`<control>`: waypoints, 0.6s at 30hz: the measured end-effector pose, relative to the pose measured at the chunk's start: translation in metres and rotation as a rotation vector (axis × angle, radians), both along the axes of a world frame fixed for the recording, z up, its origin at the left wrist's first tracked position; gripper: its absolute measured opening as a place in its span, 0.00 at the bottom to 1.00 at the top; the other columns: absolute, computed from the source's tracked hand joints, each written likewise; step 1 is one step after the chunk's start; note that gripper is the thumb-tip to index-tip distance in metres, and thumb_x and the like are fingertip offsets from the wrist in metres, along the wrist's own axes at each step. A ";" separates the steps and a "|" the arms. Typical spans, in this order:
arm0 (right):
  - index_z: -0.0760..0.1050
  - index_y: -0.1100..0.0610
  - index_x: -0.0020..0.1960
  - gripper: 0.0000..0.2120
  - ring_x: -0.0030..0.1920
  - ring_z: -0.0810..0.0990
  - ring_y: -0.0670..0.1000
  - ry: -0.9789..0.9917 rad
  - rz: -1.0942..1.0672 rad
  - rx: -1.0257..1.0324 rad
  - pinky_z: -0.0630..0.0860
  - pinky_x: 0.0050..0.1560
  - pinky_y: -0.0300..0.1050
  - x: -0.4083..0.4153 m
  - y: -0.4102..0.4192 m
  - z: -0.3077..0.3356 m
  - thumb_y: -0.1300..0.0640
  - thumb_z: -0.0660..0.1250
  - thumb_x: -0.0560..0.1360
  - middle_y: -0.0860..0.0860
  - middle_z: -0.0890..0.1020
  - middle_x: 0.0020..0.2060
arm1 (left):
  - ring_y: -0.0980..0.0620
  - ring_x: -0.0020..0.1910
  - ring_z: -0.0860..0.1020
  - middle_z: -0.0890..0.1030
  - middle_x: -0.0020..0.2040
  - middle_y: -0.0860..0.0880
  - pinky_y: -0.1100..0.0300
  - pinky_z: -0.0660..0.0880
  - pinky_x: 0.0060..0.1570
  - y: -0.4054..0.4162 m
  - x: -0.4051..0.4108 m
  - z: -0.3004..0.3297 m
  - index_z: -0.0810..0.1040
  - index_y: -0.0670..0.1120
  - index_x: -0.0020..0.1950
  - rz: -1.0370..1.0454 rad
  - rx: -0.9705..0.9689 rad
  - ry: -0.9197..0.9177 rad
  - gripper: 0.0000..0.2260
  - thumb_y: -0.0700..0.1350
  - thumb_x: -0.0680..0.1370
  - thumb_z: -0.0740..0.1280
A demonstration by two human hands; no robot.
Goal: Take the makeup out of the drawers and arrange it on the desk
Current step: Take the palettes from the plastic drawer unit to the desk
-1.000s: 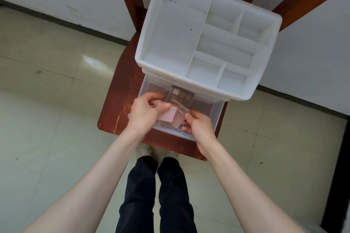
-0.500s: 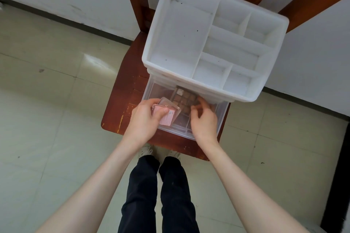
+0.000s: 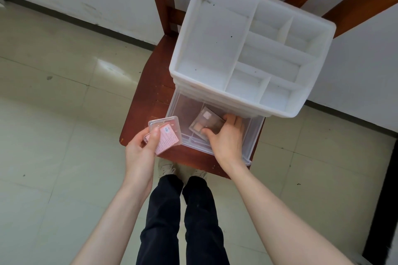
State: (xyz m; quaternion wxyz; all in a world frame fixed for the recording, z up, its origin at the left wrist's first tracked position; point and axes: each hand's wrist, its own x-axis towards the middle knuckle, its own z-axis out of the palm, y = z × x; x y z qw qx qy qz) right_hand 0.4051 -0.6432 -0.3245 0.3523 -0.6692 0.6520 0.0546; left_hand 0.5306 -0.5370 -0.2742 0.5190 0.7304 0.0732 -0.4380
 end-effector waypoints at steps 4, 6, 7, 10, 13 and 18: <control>0.67 0.57 0.64 0.22 0.59 0.75 0.54 -0.179 -0.070 0.096 0.67 0.53 0.39 -0.002 0.002 0.011 0.54 0.69 0.74 0.53 0.78 0.57 | 0.59 0.41 0.80 0.83 0.41 0.51 0.67 0.75 0.43 -0.002 0.000 -0.001 0.78 0.44 0.50 0.113 -0.075 0.188 0.09 0.45 0.80 0.59; 0.69 0.58 0.66 0.20 0.62 0.72 0.52 -0.207 -0.016 0.089 0.64 0.57 0.38 -0.006 0.005 0.018 0.55 0.66 0.76 0.53 0.76 0.60 | 0.58 0.42 0.80 0.82 0.42 0.50 0.64 0.75 0.47 -0.001 0.001 -0.002 0.77 0.43 0.50 0.180 -0.095 0.286 0.10 0.45 0.80 0.58; 0.71 0.58 0.64 0.18 0.60 0.73 0.52 -0.223 -0.012 0.084 0.64 0.57 0.37 -0.009 0.007 0.023 0.55 0.65 0.76 0.53 0.77 0.59 | 0.57 0.44 0.79 0.82 0.43 0.49 0.62 0.74 0.50 0.000 0.001 -0.002 0.77 0.43 0.50 0.212 -0.096 0.325 0.10 0.46 0.80 0.58; 0.76 0.53 0.50 0.03 0.48 0.78 0.48 -0.389 -0.248 0.148 0.69 0.46 0.29 -0.027 0.013 0.039 0.56 0.66 0.76 0.50 0.81 0.48 | 0.54 0.50 0.77 0.80 0.48 0.48 0.58 0.72 0.54 0.001 0.002 0.000 0.76 0.43 0.51 0.285 -0.096 0.415 0.10 0.47 0.80 0.57; 0.76 0.55 0.50 0.05 0.48 0.82 0.50 -0.752 -0.746 0.399 0.76 0.50 0.38 -0.055 0.022 0.056 0.61 0.63 0.77 0.51 0.83 0.45 | 0.51 0.55 0.77 0.79 0.53 0.45 0.52 0.71 0.57 0.000 0.004 0.004 0.74 0.43 0.56 0.312 -0.171 0.511 0.13 0.49 0.80 0.56; 0.73 0.57 0.50 0.03 0.55 0.77 0.52 -1.014 -1.478 0.493 0.72 0.60 0.52 -0.093 0.028 0.066 0.62 0.63 0.76 0.54 0.79 0.49 | 0.48 0.58 0.76 0.79 0.55 0.44 0.48 0.71 0.55 -0.007 0.010 0.008 0.73 0.44 0.58 0.304 -0.230 0.534 0.14 0.50 0.80 0.56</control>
